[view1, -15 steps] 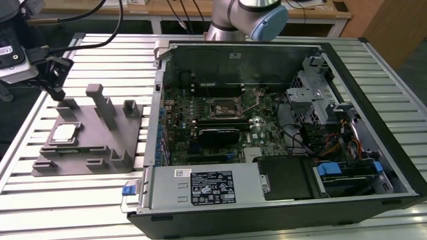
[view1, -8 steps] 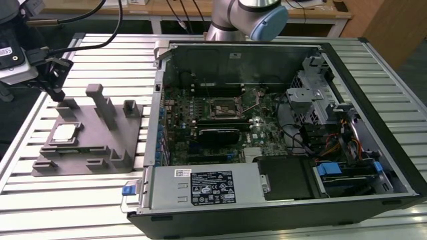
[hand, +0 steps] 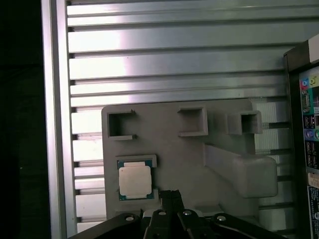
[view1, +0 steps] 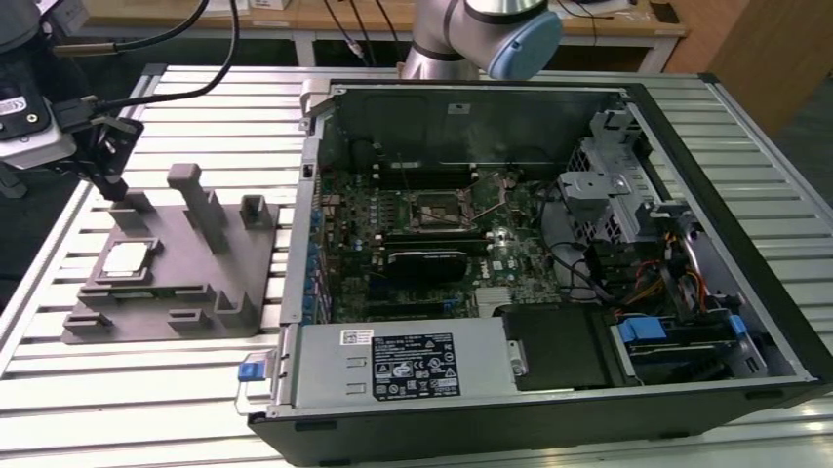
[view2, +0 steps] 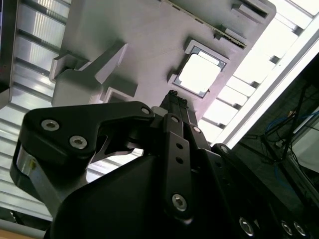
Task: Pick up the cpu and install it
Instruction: 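Pick up the cpu and move it towards the insertion slot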
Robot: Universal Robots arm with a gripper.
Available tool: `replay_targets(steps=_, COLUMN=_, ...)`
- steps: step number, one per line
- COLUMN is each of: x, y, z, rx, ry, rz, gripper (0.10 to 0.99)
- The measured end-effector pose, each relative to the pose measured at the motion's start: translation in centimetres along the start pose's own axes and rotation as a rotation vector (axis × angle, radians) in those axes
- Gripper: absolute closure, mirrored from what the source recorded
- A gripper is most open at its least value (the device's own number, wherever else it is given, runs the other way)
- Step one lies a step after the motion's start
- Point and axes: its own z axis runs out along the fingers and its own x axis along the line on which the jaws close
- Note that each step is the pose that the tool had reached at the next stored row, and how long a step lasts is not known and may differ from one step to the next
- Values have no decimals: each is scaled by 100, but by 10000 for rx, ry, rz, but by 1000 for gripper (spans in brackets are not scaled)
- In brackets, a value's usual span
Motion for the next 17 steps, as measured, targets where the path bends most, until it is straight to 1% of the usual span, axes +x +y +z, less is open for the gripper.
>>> replay_targets(steps=17, x=20, y=-4, z=71, rx=1, ry=1, rz=0, gripper=980)
